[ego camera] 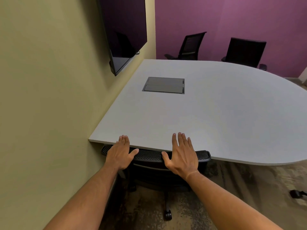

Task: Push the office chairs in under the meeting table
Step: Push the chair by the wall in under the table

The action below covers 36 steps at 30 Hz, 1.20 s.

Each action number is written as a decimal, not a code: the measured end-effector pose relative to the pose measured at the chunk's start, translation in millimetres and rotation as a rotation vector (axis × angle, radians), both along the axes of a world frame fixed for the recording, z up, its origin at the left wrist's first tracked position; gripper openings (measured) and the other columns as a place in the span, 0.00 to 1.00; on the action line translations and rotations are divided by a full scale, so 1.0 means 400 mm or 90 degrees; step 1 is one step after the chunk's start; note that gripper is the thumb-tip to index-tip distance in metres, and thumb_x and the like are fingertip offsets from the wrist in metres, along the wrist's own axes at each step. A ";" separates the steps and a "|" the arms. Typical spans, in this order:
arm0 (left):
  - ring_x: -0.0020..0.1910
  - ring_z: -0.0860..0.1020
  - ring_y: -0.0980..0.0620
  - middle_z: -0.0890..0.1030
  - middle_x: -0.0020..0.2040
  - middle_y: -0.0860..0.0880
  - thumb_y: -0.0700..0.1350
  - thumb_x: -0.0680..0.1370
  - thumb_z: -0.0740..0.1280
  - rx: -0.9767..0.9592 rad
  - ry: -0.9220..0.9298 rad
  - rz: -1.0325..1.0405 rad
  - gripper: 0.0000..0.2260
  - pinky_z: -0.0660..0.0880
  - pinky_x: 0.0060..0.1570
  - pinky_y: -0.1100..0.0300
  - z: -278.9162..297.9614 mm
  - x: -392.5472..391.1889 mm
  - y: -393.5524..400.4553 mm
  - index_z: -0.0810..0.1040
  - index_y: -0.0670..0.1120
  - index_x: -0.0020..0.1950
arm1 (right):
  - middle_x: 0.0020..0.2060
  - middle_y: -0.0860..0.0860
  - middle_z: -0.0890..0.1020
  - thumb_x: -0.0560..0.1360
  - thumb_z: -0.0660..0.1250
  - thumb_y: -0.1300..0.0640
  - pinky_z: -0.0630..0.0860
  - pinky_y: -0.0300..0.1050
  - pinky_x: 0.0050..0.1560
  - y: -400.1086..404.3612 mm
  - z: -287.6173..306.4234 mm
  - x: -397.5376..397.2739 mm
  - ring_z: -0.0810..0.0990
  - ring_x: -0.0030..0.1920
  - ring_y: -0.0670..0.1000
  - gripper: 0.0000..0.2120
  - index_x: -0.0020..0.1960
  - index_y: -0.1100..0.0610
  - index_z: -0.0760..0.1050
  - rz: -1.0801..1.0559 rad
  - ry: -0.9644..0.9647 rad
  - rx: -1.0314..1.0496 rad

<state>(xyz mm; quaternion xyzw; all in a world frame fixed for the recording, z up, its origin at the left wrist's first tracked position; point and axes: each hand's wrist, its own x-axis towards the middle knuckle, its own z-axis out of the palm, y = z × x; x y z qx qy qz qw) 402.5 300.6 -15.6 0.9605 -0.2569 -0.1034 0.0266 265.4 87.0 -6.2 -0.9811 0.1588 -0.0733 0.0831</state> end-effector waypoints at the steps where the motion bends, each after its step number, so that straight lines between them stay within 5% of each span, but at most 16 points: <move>1: 0.79 0.46 0.47 0.45 0.79 0.40 0.63 0.80 0.47 0.003 0.000 0.005 0.37 0.48 0.77 0.53 0.000 0.012 -0.002 0.42 0.38 0.78 | 0.77 0.62 0.53 0.74 0.47 0.33 0.46 0.55 0.77 -0.001 -0.001 0.012 0.49 0.78 0.59 0.43 0.78 0.61 0.48 0.001 -0.004 0.002; 28: 0.79 0.43 0.45 0.43 0.79 0.37 0.60 0.82 0.47 0.051 -0.021 0.010 0.35 0.44 0.77 0.53 -0.022 0.123 0.028 0.42 0.37 0.78 | 0.77 0.63 0.52 0.76 0.47 0.35 0.46 0.55 0.77 0.067 -0.027 0.103 0.47 0.78 0.59 0.41 0.78 0.62 0.46 -0.002 0.005 0.051; 36: 0.79 0.47 0.47 0.48 0.80 0.40 0.59 0.81 0.48 -0.046 -0.080 -0.036 0.34 0.44 0.77 0.54 0.008 0.074 -0.011 0.42 0.40 0.79 | 0.77 0.62 0.55 0.76 0.47 0.33 0.47 0.56 0.77 0.038 -0.010 0.086 0.51 0.77 0.59 0.41 0.78 0.61 0.47 -0.004 -0.002 0.045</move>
